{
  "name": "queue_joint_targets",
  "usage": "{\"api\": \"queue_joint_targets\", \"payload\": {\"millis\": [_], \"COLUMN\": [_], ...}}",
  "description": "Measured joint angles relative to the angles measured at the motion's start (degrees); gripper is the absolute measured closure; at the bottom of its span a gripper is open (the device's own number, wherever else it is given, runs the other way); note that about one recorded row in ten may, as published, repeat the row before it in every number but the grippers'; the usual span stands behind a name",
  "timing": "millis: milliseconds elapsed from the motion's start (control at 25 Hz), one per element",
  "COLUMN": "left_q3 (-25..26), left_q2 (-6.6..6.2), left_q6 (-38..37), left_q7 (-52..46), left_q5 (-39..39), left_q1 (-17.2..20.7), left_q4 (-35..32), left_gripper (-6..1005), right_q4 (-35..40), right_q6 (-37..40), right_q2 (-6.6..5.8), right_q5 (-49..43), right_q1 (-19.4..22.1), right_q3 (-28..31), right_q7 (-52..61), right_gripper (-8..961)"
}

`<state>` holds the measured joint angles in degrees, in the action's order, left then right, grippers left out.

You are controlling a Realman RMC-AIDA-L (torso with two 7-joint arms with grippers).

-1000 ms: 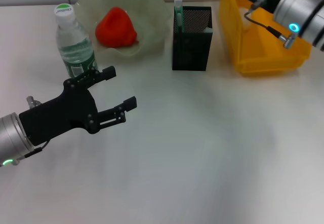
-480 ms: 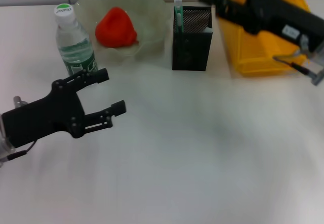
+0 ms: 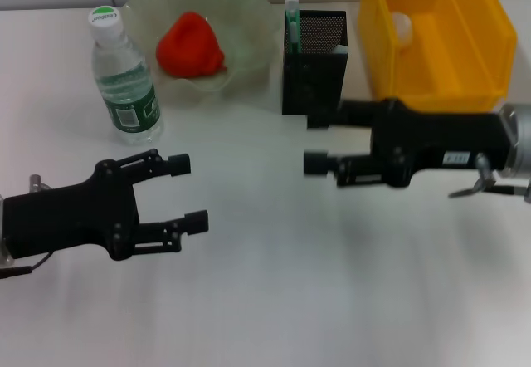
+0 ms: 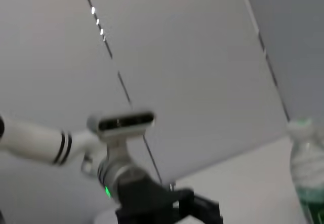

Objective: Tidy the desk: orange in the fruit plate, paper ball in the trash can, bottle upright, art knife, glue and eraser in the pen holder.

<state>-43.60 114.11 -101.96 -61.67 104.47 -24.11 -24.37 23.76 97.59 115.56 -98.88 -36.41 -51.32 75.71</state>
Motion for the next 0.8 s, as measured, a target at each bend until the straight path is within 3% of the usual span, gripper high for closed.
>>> {"api": "queue_joint_targets", "payload": {"millis": [320, 800], "left_q3": [-0.2, -0.2], "left_q2": [0.71, 0.43], "left_q6": [0.8, 1.2], "left_q7": [-0.1, -0.5], "left_q5": [2.1, 2.8], "left_q1": [-0.9, -0.6], "left_q4": [0.3, 0.1], "left_gripper": [140, 140], "right_q4": [-0.5, -0.7], "right_q6": [-5.1, -5.2], "right_q2": [2.69, 2.92], "right_q5": [-5.9, -6.6], "right_q1": [1.4, 1.3], "right_q3": [0.0, -0.1], "right_q7": [-5.9, -6.6], "right_gripper": [178, 178]}}
